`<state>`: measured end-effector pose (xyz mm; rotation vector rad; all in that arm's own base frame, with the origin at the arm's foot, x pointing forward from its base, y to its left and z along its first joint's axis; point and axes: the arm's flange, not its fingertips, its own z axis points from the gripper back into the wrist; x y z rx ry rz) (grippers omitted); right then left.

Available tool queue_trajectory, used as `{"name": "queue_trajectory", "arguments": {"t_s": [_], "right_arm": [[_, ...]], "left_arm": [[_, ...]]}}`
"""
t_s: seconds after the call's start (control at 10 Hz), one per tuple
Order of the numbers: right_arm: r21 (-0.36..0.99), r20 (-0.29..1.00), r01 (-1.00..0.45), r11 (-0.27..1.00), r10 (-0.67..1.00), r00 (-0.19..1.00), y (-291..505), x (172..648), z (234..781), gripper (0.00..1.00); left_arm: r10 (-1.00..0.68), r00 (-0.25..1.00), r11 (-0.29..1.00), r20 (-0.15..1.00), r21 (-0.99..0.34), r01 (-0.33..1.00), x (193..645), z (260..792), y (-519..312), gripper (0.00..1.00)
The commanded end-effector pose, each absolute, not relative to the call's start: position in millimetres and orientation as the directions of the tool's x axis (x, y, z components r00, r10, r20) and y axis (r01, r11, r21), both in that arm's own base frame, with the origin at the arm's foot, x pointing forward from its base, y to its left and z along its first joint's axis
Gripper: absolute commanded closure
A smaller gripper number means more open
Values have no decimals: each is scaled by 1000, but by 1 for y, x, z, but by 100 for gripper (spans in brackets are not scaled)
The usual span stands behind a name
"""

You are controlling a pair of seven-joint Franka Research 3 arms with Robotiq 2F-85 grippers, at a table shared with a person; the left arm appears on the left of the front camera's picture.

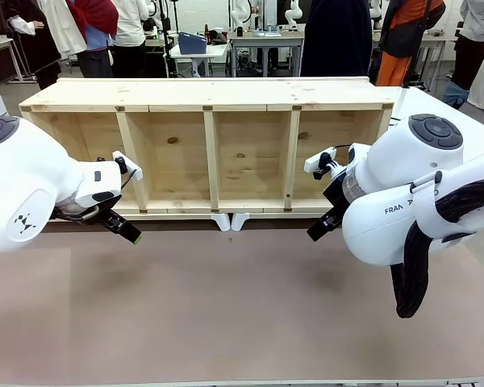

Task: Perform cable management.
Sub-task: When the cord part of the Power Cable appears at the lower middle area of the table and stops, grasp the cord part of the Power Cable.

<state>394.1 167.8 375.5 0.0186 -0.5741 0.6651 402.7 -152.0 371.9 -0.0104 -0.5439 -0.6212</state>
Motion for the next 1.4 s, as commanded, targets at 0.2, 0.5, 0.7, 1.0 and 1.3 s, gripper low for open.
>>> {"name": "queue_trajectory", "arguments": {"t_s": [0.2, 0.5, 0.7, 1.0, 1.3], "right_arm": [[-163, 494, -584, 795, 578, 650, 153, 361, 409, 0], [-201, 494, -584, 786, 596, 633, 142, 326, 446, 0], [-236, 527, -563, 792, 591, 610, 131, 299, 471, 0], [-258, 592, -542, 800, 574, 566, 107, 257, 496, 0], [-254, 637, -481, 839, 520, 569, 76, 215, 503, 0]], "left_arm": [[-567, 646, 806, 511, 181, 564, 374, 404, -133, 0], [-582, 609, 802, 539, 254, 541, 329, 437, -116, 0], [-573, 596, 815, 563, 314, 487, 292, 457, -104, 0], [-580, 571, 812, 582, 355, 464, 246, 468, -84, 0], [-538, 576, 840, 615, 341, 422, 200, 467, -49, 0]]}}
